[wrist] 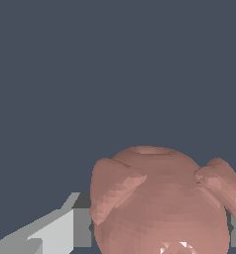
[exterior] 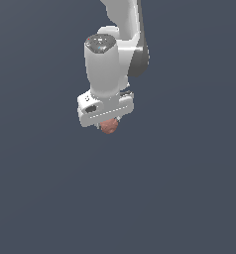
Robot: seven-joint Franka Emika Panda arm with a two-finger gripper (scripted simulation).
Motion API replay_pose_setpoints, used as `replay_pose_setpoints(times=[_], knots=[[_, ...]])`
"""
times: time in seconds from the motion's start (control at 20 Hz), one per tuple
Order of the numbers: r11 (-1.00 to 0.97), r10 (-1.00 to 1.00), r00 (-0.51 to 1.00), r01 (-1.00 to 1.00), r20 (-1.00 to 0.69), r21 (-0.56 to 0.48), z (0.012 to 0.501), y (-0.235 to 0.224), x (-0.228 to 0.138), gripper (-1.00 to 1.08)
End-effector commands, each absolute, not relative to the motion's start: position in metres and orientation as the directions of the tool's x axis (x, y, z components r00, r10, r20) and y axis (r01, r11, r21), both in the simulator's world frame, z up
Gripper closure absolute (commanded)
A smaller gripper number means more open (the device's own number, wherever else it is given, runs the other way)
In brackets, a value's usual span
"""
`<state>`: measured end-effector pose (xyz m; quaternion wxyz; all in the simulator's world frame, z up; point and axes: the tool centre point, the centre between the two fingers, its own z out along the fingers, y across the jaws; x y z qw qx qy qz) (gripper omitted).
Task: Pick up the object and move it to a goal position.
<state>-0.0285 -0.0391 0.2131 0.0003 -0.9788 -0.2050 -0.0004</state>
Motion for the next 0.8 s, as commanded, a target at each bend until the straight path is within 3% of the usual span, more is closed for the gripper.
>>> replay_pose_setpoints(times=[0.0,0.75], knots=[[-0.916,0.402,0.916,0.402,0.001,-0.001,0.242,-0.051,-0.035,1.08],[-0.916,0.402,0.916,0.402,0.002,-0.002,0.408,-0.119,-0.067,1.08]])
